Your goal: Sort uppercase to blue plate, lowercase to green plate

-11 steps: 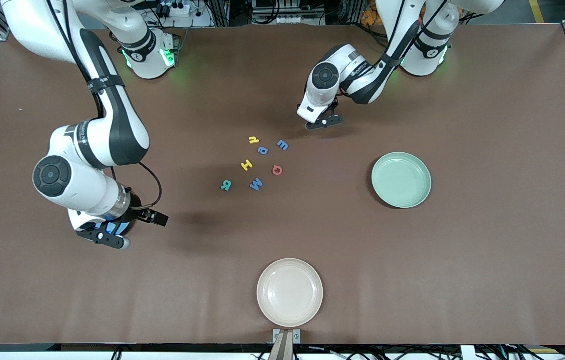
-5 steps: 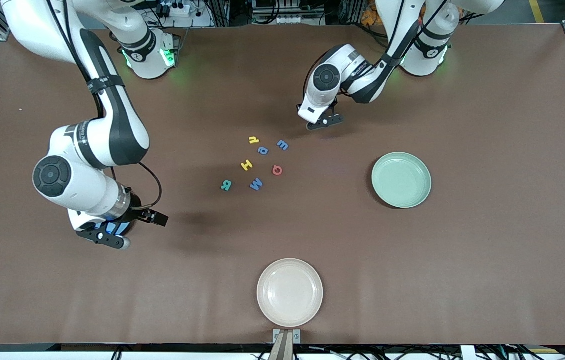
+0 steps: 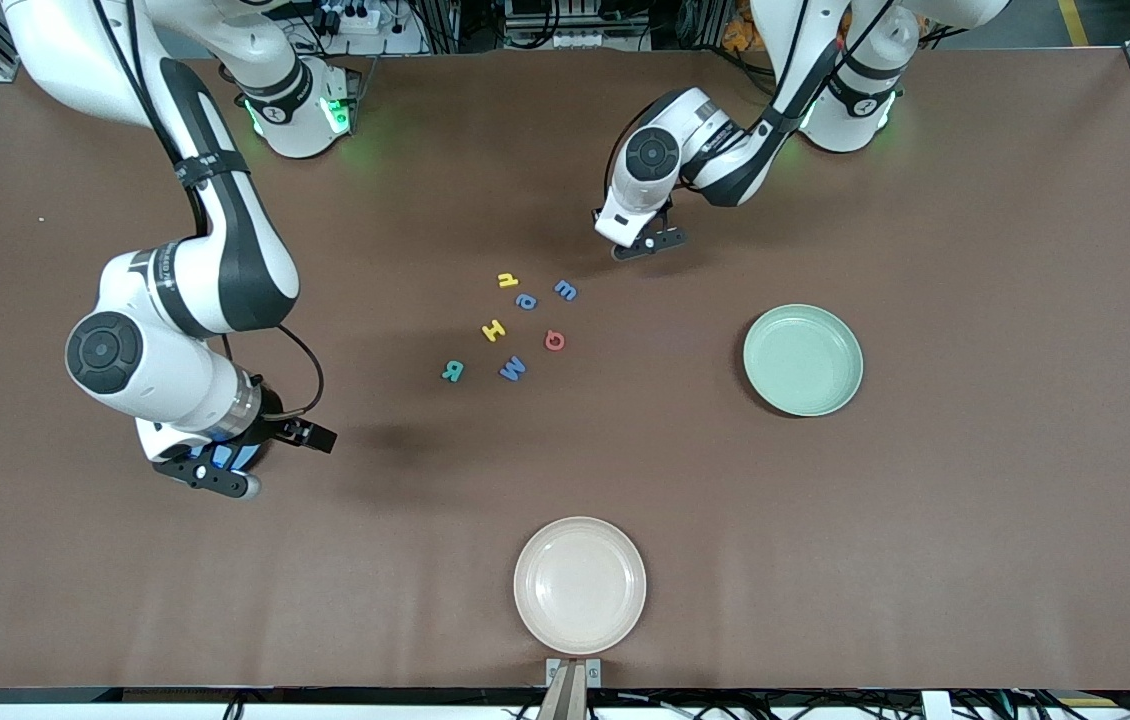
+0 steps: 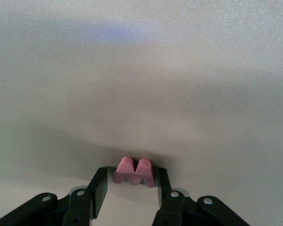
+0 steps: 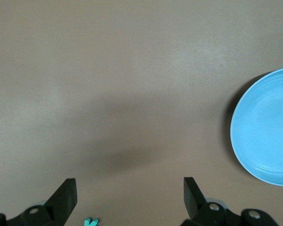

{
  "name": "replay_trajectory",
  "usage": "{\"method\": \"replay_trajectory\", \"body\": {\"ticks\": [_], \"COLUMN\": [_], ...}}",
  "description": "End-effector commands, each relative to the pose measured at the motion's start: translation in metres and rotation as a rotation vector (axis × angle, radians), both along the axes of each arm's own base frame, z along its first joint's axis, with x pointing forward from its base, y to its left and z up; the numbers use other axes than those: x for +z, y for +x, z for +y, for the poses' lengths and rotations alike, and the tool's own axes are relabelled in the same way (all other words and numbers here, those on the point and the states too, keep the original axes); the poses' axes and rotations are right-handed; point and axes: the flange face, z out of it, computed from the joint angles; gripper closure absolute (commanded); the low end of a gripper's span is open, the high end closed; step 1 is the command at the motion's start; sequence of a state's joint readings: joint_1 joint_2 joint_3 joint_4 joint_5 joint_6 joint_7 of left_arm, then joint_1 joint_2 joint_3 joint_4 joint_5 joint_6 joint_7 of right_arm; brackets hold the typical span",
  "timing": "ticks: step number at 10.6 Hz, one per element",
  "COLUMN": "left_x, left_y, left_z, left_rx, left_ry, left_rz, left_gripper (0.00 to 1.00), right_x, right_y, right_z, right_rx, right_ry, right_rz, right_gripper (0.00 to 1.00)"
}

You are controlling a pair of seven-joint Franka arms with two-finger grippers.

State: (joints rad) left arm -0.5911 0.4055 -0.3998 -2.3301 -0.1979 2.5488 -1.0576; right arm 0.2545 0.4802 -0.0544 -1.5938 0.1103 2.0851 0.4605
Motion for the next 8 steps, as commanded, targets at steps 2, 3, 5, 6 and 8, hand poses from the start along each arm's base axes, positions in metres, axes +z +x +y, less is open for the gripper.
{"method": "replay_trajectory", "body": {"ticks": [2, 3, 5, 6, 8], "left_x": [-0.0058, -0.0053, -0.0058, -0.0058, -0.0058], "left_y": [-0.0057, -0.0052, -0.0057, -0.0057, -0.0057], "left_z": [-0.0017, -0.0022, -0.0017, -0.0017, -0.0017], "left_rx": [0.026, 0.026, 0.026, 0.026, 0.028], "left_ry": [0.003, 0.002, 0.003, 0.003, 0.003], "left_rz": [0.020, 0.019, 0.020, 0.020, 0.021], "left_gripper": [0.57, 0.59, 0.61, 0.61, 0.64], "right_x": [0.0009, 0.0009, 0.0011, 0.0011, 0.0018], "right_y": [0.0014, 0.0011, 0.0015, 0.0013, 0.0018], "right_z": [-0.0023, -0.0013, -0.0023, -0.0013, -0.0022], "right_rx": [-0.013, -0.011, -0.013, -0.011, -0.013], "right_ry": [0.007, 0.007, 0.008, 0.008, 0.008], "right_rz": [0.001, 0.001, -0.001, -0.001, -0.002], "right_gripper": [0.00, 0.00, 0.00, 0.00, 0.00]}}
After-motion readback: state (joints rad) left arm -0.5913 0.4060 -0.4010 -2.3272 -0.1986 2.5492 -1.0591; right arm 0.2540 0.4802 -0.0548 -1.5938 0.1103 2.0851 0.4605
